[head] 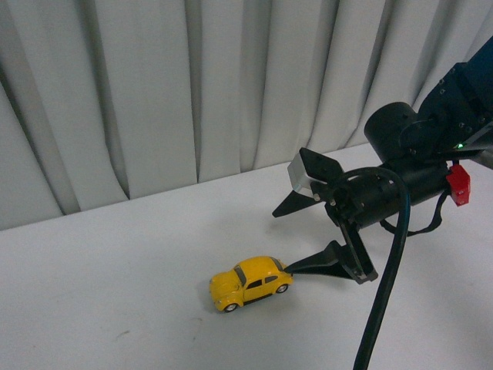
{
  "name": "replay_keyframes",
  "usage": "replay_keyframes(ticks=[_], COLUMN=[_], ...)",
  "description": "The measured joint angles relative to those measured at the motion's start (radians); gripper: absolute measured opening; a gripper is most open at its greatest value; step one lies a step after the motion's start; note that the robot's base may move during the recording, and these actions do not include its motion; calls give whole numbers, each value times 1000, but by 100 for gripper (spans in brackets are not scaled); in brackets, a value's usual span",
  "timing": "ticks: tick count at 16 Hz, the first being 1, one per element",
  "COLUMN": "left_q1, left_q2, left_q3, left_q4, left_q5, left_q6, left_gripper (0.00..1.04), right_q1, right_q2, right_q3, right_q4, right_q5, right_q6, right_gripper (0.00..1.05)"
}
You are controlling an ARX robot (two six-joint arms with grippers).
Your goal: Wind up and store yellow beetle toy
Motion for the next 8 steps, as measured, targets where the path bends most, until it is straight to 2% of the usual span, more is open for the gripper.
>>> replay_keyframes(ticks=[3,5,8], left_q1=[0,0,0], left_q2=[0,0,0], left_q3=[0,0,0], left_q4=[0,0,0], left_q5=[0,0,0], left_q6=[0,0,0], left_gripper=[98,98,98], right_q1=[14,74,89], right_q2=[22,55,93], right_q3=[31,35,51], right_q4=[23,2,-11], right_q5=[-16,-37,-18], right_q6=[19,43,43], right_gripper=[98,98,98])
